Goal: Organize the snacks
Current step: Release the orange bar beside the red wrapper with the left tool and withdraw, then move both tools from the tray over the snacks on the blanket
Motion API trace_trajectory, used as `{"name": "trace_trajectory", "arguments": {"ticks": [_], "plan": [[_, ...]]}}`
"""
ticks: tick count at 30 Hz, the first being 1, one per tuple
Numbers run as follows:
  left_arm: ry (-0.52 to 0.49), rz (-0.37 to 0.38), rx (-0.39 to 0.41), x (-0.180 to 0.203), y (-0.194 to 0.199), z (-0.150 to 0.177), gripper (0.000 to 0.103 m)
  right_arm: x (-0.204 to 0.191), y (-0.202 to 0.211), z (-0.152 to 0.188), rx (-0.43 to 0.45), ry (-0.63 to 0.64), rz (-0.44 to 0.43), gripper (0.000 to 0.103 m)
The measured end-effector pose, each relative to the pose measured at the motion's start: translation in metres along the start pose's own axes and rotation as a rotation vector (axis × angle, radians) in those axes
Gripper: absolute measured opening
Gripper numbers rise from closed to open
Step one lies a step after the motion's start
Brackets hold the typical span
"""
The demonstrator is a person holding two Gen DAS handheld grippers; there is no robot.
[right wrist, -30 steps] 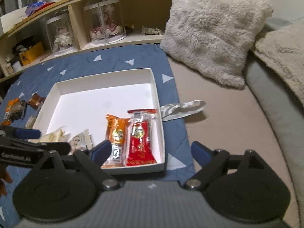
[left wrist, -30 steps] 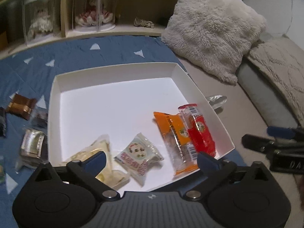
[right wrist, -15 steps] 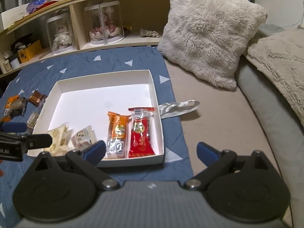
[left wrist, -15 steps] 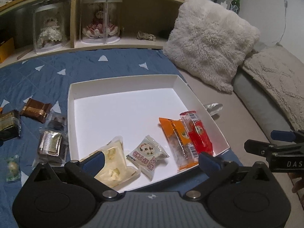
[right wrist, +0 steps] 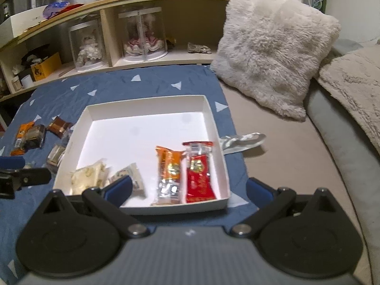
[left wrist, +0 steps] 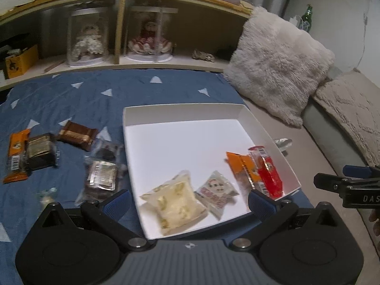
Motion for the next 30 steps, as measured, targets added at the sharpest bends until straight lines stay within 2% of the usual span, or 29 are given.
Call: {"name": "trace_trajectory", "arguments": {"ticks": [19, 30], "plan": [[0.066, -0.120, -0.001, -0.101, 0.044, 0.019, 0.103, -0.095, -0.015, 0.000, -0.011, 0.054, -0.126, 0.102], [0.145, -0.168, 0.004, -0.169, 0.059, 0.034, 0.103, -0.154, -0.028, 0.002, -0.018, 0.090, -0.192, 0.102]]}}
Point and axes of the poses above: each gripper's, at about its wrist camera, not at the fingertips, and y roughly against the way its jaws point, x to its right, z to its underside, the point moved 2 cm from there along -y, roughly the way its jaws point, and after that the axes turned 7 degrees about -y, right-handed, at the moved point
